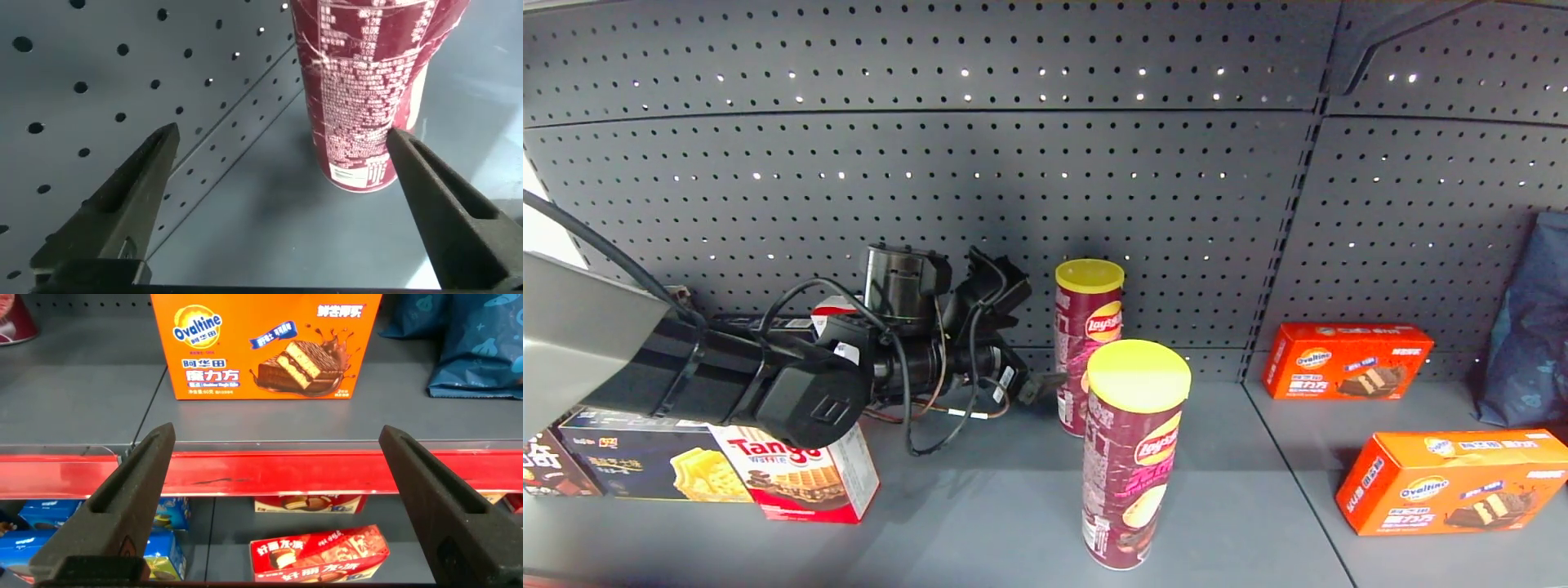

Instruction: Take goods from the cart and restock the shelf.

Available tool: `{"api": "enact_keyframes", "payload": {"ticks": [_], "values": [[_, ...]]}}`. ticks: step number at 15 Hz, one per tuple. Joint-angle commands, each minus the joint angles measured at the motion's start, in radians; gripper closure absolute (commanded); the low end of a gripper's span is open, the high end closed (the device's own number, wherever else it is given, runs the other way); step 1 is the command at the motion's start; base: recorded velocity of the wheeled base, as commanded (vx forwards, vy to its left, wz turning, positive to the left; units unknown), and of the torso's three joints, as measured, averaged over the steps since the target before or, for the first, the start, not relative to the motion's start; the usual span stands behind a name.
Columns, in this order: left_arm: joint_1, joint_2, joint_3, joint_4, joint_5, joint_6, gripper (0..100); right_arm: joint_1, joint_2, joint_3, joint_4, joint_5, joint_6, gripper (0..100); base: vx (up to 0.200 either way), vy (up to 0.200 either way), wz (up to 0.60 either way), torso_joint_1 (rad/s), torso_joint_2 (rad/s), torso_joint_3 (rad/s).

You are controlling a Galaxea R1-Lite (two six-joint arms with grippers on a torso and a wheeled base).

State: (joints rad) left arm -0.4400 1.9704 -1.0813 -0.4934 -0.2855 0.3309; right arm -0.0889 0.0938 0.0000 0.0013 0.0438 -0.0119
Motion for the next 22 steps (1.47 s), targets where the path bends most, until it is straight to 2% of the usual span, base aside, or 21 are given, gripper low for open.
{"api": "enact_keyframes", "payload": {"ticks": [1, 22], "values": [[0.001, 0.002, -0.003, -0.001, 0.006, 0.000, 0, 0.000, 0.001, 0.000, 0.000, 0.001, 0.000, 0, 0.000, 0.000, 0.00, 0.000, 0.00, 0.000], [0.029, 0.022, -0.011, -0.020, 0.025, 0.007, 0, 0.000, 0.001, 0.000, 0.000, 0.001, 0.000, 0, 0.000, 0.000, 0.00, 0.000, 0.00, 0.000]]}}
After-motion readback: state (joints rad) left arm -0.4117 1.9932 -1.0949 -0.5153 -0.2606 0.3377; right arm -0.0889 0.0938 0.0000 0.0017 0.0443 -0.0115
